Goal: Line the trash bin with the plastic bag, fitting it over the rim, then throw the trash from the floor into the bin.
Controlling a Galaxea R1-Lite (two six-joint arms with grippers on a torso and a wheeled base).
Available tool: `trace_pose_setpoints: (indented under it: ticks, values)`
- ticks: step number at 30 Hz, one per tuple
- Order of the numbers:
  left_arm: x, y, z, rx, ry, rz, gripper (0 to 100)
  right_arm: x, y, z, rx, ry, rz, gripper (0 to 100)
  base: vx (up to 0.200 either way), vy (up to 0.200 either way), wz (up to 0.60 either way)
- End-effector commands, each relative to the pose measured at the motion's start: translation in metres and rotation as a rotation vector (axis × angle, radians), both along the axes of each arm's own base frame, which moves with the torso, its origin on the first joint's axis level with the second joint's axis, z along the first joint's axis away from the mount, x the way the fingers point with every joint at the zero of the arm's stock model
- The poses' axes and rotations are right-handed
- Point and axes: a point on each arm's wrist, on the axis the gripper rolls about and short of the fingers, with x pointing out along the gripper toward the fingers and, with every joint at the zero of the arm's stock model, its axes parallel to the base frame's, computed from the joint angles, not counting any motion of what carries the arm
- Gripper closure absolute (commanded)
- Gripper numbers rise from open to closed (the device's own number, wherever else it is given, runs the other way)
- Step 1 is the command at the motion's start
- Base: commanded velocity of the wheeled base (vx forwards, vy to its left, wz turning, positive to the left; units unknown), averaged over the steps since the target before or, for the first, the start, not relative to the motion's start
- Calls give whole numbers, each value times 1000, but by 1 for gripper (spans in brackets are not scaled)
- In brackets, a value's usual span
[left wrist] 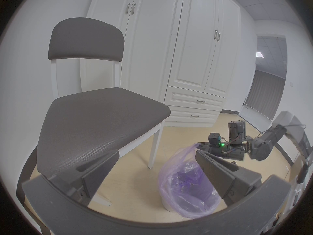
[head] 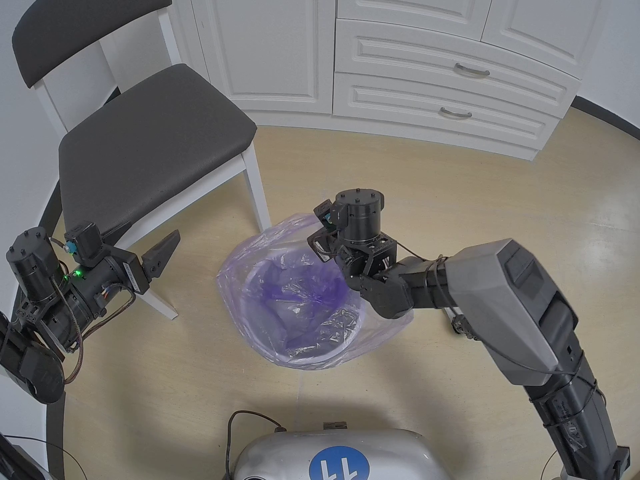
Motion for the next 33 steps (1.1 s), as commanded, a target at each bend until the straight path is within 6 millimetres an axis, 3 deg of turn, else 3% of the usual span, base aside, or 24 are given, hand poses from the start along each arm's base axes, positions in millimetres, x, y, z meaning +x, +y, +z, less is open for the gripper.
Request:
trace_pose_setpoints:
  ticks: [1,9,16,17,20,22,25,26,28,29,30,31,32,33]
  values:
    - [2,-1,-3,1,11,-3,0,18,-4,-58,-7,-2,-82,100,0,0,0]
    - [1,-1,-2,-2,-4,-3,0,15,-1,-51,97,-203,-172,100,0,0,0]
    - [1,-2,-2,1,-3,-6,0,2,14,-45,126,-235,-148,100,0,0,0]
    - [1,-2,-3,1,-2,-6,0,0,17,-44,132,-240,-146,0,0,0,0]
    - [1,-2,-5,3,9,-11,0,-17,35,-26,154,-255,-112,0,0,0,0]
    - [0,-2,-5,3,9,-9,0,-35,47,8,171,-265,-75,0,0,0,0]
    - [-1,-2,-4,2,6,-11,0,-57,44,36,117,-196,-44,0,0,0,0]
    - [-1,-2,-4,2,6,-11,0,-57,44,36,117,-196,-44,0,0,0,0]
    - [-4,-2,-5,4,10,-12,0,-88,15,60,-29,-52,-27,0,0,0,0]
    - [-4,-2,-5,4,10,-12,0,-88,15,60,-29,-52,-27,0,0,0,0]
    - [-5,-3,-6,6,12,-18,0,-115,-11,69,-115,76,7,0,0,0,0]
    - [-5,-3,-6,6,12,-18,0,-115,-11,69,-115,76,7,0,0,0,0]
    - [-9,-9,-7,4,15,-44,0,-138,-28,72,-51,171,46,0,0,0,0]
    - [-10,-11,-7,4,12,-55,0,-147,-31,75,2,188,57,0,0,0,0]
